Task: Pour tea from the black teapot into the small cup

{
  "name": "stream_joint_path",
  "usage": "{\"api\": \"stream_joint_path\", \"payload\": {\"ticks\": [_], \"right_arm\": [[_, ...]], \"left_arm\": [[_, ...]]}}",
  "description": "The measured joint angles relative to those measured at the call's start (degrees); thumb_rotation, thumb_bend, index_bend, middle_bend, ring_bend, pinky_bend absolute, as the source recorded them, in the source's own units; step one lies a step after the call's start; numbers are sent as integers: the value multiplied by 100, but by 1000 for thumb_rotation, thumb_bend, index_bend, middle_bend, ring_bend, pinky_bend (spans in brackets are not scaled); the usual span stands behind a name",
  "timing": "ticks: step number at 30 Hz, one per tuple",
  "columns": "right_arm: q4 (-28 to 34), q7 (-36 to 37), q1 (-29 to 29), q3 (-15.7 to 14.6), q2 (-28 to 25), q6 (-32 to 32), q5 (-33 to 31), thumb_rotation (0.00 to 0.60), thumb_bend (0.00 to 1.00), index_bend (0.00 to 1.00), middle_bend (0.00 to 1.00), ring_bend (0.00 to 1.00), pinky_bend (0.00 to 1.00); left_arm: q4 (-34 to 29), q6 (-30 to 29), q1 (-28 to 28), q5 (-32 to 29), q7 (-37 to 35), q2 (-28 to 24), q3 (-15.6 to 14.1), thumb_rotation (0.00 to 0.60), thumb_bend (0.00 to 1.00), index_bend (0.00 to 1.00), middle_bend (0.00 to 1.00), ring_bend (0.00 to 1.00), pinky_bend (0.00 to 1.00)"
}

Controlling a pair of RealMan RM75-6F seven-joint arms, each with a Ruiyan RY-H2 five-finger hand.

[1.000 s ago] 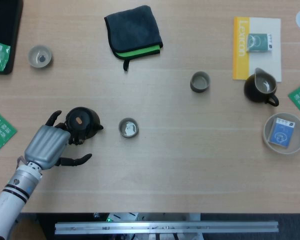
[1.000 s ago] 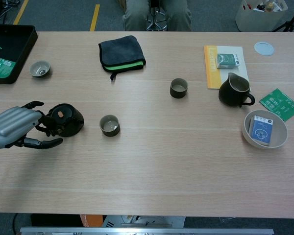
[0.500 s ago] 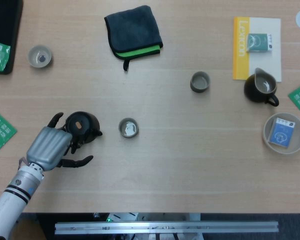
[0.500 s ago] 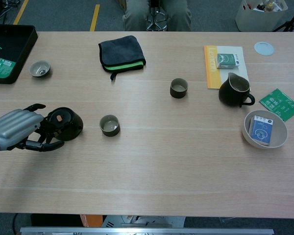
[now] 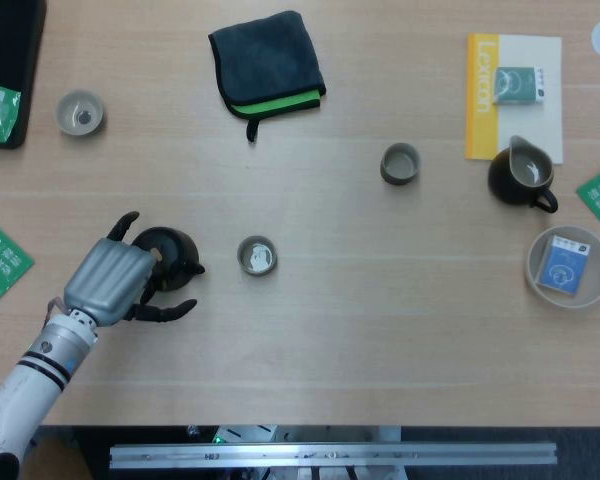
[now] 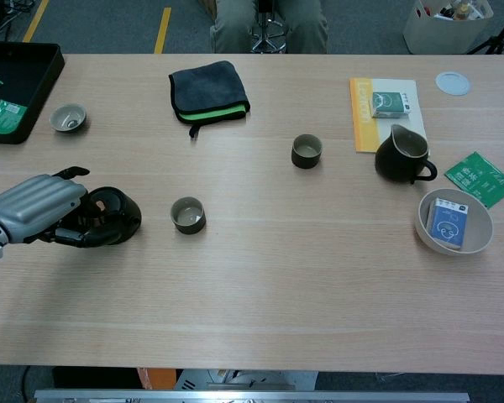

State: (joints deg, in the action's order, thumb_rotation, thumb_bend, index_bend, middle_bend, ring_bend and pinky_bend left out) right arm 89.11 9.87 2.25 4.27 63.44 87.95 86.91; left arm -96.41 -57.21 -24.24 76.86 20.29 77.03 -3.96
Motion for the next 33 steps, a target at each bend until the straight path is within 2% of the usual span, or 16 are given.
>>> {"api": "stream_joint_path", "payload": {"ticks": [7, 15, 17, 21, 25, 30, 33], "right_arm": [[-50, 54, 7, 16, 23, -16, -29, 600, 49, 241, 189, 0, 0], [-144, 147, 18, 24, 65, -55, -58, 600, 49, 241, 189, 0, 0], [-163, 168, 20, 28, 68, -56, -61, 600, 49, 241, 189, 0, 0], [-186, 204, 18, 29, 73, -59, -65, 600, 49, 241, 189, 0, 0], [-210, 236, 15, 32, 76, -56, -68, 600, 49, 241, 189, 0, 0], [-211, 245, 17, 40, 72, -46, -65, 600, 49, 241, 189, 0, 0], [-209, 255, 13, 42, 70, -32, -58, 600, 49, 241, 189, 0, 0]], "left_arm": [[-147, 130, -152, -197, -8, -55, 170, 75, 163, 857, 998, 759, 45], [-130, 137, -248, -551, -135, 39, 410, 60, 163, 919, 1000, 831, 45], [-135, 144, -271, -654, -111, 44, 446, 79, 163, 936, 1000, 850, 45], [-193, 96, -312, -893, 10, 33, 543, 224, 163, 960, 1000, 884, 45], [-264, -18, -343, -1100, 119, 10, 655, 243, 163, 970, 1000, 903, 63], [-339, -231, -376, -1327, 192, -6, 841, 193, 163, 989, 1000, 928, 87], [-348, -344, -399, -1455, 227, 9, 946, 200, 198, 998, 1000, 937, 96]]}}
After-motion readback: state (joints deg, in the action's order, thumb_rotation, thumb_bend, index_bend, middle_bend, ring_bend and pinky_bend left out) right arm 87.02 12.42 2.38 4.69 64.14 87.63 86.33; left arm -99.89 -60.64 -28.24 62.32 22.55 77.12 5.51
